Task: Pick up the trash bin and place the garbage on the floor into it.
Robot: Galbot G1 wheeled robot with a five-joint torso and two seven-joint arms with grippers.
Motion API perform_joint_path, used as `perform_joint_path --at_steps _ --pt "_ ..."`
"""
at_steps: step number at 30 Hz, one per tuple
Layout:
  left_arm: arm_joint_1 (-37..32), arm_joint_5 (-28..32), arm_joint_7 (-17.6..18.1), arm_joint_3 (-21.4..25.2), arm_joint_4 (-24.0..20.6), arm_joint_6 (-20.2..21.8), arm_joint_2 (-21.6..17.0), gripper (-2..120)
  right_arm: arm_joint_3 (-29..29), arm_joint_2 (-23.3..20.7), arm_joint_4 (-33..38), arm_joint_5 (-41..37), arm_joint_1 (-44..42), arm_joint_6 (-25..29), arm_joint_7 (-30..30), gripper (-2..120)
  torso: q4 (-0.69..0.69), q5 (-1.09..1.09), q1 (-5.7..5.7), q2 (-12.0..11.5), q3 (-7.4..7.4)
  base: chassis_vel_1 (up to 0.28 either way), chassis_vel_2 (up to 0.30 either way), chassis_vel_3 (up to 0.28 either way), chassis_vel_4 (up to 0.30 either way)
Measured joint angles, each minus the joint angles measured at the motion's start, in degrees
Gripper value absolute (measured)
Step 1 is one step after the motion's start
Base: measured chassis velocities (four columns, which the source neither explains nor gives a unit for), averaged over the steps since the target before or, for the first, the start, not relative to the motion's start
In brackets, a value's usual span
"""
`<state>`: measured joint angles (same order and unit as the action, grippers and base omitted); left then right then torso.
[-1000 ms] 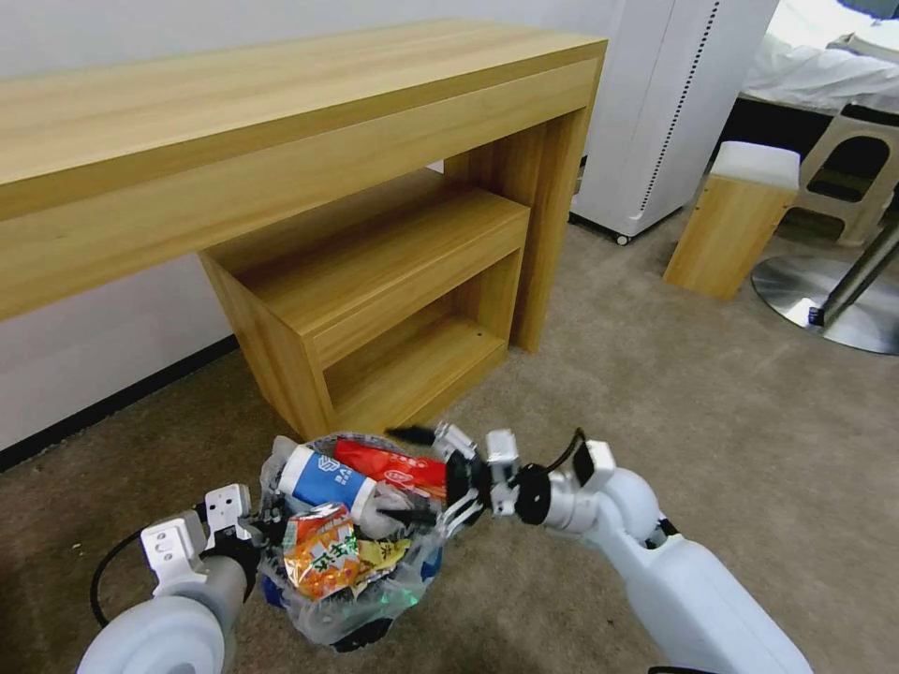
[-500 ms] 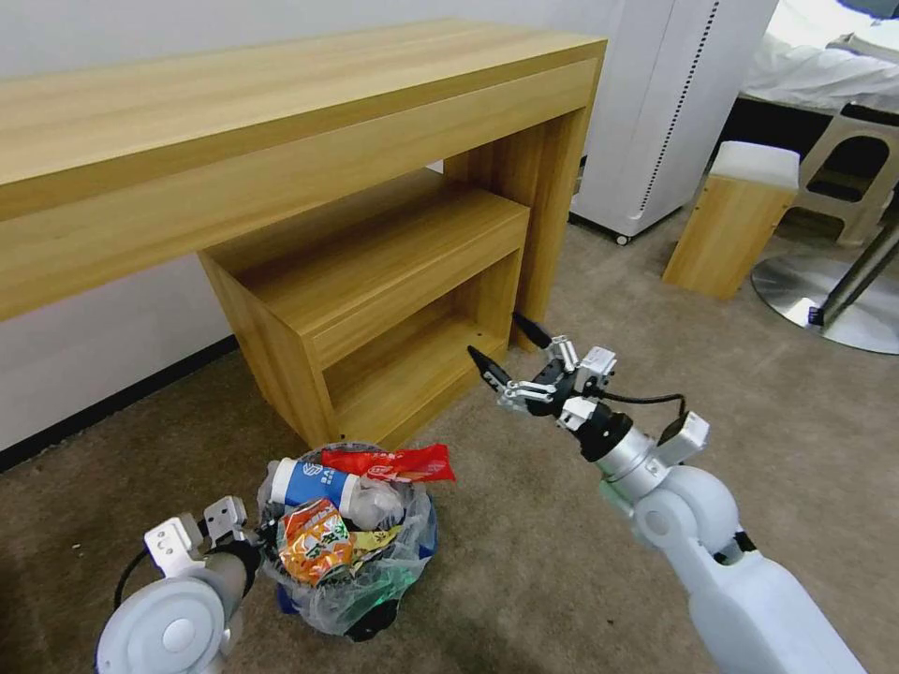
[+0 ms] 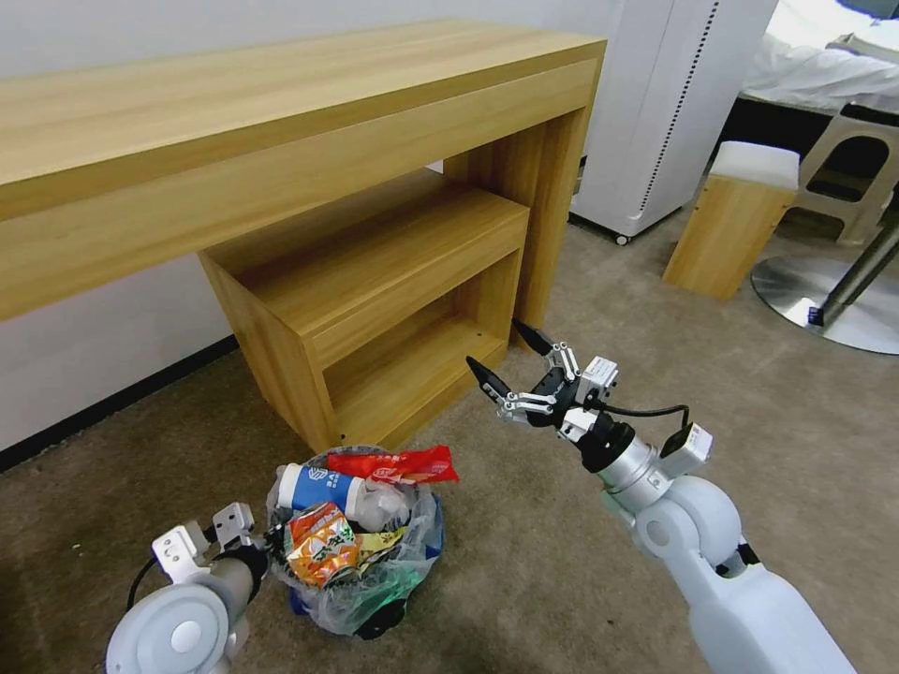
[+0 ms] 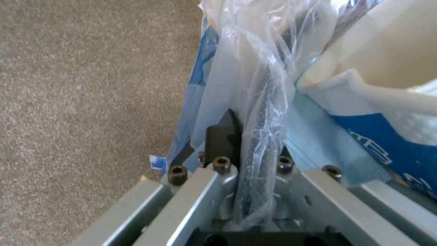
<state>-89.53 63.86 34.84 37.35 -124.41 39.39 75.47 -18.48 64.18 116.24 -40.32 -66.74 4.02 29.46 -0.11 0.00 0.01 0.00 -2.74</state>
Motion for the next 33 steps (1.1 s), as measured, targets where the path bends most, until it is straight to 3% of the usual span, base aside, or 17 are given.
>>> perform_joint_path --at_steps 6,14,17,23,26,29,30,33 --pt "0.2 -0.9 -0.1 -0.4 1.0 -0.1 0.3 9 -0.1 -0.4 -0.1 0.1 -0.3 0.4 0.5 100 0.0 0.0 0.0 0.0 0.0 0.0 0.0 0.0 0.0" --pt "0.1 -2.2 0.0 -0.9 1.2 -0.2 0.6 37 -1.6 -1.2 0.8 0.1 -1.9 1.0 1.5 100 0.0 -0.01 0.0 0.0 0.0 0.0 0.0 0.0 0.0" --pt "-0.3 -3.8 0.4 -0.8 -1.0 -0.2 -0.1 53 -2.1 -1.2 1.0 0.3 -2.4 1.1 1.8 100 0.0 -0.01 0.0 0.0 0.0 0.0 0.0 0.0 0.0" --pt "-1.2 -7.3 0.7 0.4 -7.0 -0.5 -2.5 72 -2.6 0.7 0.5 4.0 -3.1 1.8 1.7 100 0.0 0.0 0.0 0.0 0.0 0.0 0.0 0.0 0.0" --pt "-2.2 -10.8 -0.8 1.2 -10.4 -1.1 -3.8 81 -3.4 2.7 0.2 7.7 -4.5 2.9 0.8 100 0.0 -0.01 0.0 0.0 0.0 0.0 0.0 0.0 0.0" --pt "-4.4 -17.8 -5.8 2.2 -14.9 -2.8 -5.2 96 -5.3 5.8 1.3 13.1 -9.3 5.0 -5.4 100 0.0 0.0 0.0 0.0 0.0 0.0 0.0 0.0 0.0" --pt "-4.4 -17.8 -5.8 2.2 -14.9 -2.8 -5.2 96 -5.3 5.8 1.3 13.1 -9.3 5.0 -5.4 100 0.0 0.0 0.0 0.0 0.0 0.0 0.0 0.0 0.0" --pt "-5.7 -27.1 -13.0 3.7 -15.7 -7.7 -5.8 100 -9.2 8.8 3.9 17.8 -15.0 5.5 -11.4 100 0.0 -0.01 0.0 0.0 0.01 0.0 0.0 0.0 0.0"
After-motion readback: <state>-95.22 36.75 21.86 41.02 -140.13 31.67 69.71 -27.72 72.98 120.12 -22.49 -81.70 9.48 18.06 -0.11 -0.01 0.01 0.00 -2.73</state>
